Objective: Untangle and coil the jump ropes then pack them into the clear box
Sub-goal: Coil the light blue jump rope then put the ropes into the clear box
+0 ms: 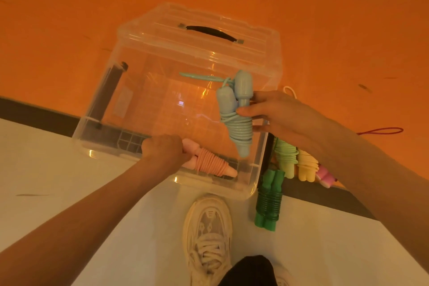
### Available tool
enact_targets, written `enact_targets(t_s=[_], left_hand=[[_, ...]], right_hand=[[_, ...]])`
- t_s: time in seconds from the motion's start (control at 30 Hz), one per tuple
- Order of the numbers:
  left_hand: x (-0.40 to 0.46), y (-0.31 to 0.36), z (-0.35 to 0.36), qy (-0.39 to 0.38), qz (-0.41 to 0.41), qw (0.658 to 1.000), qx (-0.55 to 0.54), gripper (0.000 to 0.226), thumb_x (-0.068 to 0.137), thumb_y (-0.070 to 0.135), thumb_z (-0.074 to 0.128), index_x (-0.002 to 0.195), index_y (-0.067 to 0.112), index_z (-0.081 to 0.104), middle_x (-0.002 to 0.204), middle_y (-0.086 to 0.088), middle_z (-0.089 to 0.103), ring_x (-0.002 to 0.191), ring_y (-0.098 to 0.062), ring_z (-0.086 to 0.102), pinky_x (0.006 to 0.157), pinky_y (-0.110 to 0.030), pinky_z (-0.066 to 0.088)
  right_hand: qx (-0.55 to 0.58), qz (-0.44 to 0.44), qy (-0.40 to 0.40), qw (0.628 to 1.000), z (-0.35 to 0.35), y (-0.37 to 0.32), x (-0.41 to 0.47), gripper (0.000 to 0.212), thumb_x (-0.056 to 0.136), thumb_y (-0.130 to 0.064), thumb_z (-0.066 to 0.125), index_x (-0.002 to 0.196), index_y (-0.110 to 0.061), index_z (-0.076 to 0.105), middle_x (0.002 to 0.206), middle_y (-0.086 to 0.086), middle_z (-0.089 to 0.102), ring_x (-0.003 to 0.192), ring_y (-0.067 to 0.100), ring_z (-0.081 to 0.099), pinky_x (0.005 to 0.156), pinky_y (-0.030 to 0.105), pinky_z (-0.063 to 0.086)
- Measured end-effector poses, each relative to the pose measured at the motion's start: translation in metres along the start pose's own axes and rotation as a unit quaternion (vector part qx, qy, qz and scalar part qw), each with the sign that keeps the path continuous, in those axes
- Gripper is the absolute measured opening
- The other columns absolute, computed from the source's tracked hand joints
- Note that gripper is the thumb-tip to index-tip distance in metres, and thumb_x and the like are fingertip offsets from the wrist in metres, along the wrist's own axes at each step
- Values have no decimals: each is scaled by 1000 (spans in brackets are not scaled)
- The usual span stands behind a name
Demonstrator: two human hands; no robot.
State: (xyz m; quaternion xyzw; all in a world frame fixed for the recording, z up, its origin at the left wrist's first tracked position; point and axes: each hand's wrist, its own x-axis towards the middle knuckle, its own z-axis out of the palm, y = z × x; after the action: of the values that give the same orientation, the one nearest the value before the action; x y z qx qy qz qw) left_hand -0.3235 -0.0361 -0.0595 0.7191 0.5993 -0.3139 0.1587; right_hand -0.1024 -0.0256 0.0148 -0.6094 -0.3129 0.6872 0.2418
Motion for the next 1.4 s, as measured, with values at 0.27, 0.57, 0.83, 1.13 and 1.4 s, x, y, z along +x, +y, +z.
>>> enact_targets(t_s=[0.27,0.57,0.83,1.13,1.4], left_hand=[[8,-9,7,-16,152,966,-209,63,84,28,70,140,16,43,139,-10,44,125,-30,47,100,-37,38],[-4,-14,-3,-70,175,945,-266,46,97,28,54,139,12,46,145,-9,45,128,-24,45,97,-23,31],[-13,-26,-13,1,170,922,-349,18,94,23,58,110,18,65,101,2,66,95,-18,61,79,-31,45],[10,-8,4,98,195,924,-312,39,95,3,46,133,6,53,139,-11,45,121,-28,50,99,-32,38],[3,-3,12,123,181,942,-253,38,91,16,58,128,7,52,130,-10,43,111,-30,51,86,-42,48]], right_hand=[[-192,-51,74,977,22,6,30,51,76,-13,79,119,-11,52,121,11,62,109,27,60,96,50,48],[-384,-112,45,915,47,33,64,43,83,-17,71,121,-10,52,116,11,60,100,27,57,76,35,44],[-477,-108,-22,872,61,52,75,43,90,-14,62,131,-11,49,119,12,47,109,27,50,78,27,36],[-463,-66,-19,884,58,53,79,32,99,-24,51,129,-14,53,117,5,56,98,20,52,72,24,37],[-493,-67,-28,867,54,55,66,45,97,-26,54,138,-16,41,119,4,55,95,15,47,73,27,34]])
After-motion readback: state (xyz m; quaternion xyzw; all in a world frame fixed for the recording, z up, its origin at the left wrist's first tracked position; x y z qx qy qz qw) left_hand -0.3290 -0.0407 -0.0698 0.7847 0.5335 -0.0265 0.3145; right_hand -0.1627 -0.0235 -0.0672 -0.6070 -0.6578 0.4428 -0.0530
